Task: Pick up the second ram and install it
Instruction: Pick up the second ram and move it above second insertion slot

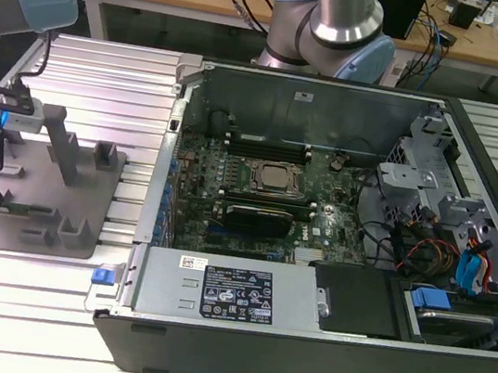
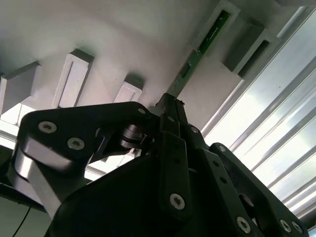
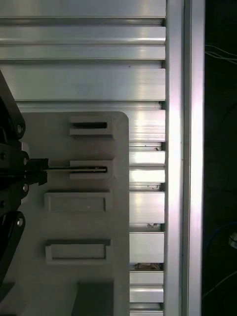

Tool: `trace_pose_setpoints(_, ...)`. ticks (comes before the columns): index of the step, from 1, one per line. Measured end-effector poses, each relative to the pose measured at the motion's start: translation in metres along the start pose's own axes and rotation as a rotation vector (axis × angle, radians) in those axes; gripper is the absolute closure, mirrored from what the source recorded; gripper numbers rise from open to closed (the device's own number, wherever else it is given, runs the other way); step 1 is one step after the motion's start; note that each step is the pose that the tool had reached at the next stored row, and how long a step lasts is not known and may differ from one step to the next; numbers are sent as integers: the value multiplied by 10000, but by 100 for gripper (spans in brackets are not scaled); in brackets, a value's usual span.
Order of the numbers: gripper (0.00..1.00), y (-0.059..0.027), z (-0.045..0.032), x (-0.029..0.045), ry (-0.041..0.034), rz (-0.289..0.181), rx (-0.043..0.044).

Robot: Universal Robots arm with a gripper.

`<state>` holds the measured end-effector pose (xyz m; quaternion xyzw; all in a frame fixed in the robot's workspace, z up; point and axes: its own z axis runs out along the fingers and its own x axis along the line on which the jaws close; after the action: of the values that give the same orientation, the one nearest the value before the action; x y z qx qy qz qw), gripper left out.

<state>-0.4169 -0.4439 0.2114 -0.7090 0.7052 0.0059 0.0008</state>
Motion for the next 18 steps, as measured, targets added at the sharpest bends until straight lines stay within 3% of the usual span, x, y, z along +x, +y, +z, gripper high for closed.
trace_pose_setpoints(4,91,2,-179,-2,0,0,1)
trace_pose_setpoints(18,91,5,-619,-11,0,0,27)
